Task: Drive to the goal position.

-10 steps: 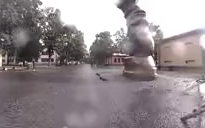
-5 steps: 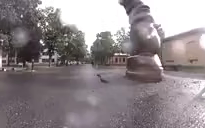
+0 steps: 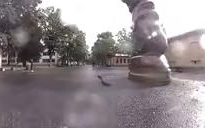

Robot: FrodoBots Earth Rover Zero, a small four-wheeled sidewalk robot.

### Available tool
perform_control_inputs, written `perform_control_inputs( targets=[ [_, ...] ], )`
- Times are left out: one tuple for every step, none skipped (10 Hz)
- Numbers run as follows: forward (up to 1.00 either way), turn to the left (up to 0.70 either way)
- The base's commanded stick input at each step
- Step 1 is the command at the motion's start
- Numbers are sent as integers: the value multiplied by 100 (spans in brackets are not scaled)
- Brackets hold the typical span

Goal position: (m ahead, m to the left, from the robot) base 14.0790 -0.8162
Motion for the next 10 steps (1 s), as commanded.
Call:
perform_control_inputs(
  targets=[
    [85,0],
    [85,0],
    [85,0],
    [85,0],
    [85,0],
    [85,0],
    [85,0],
    [85,0],
    [85,0],
    [85,0]
  ],
)
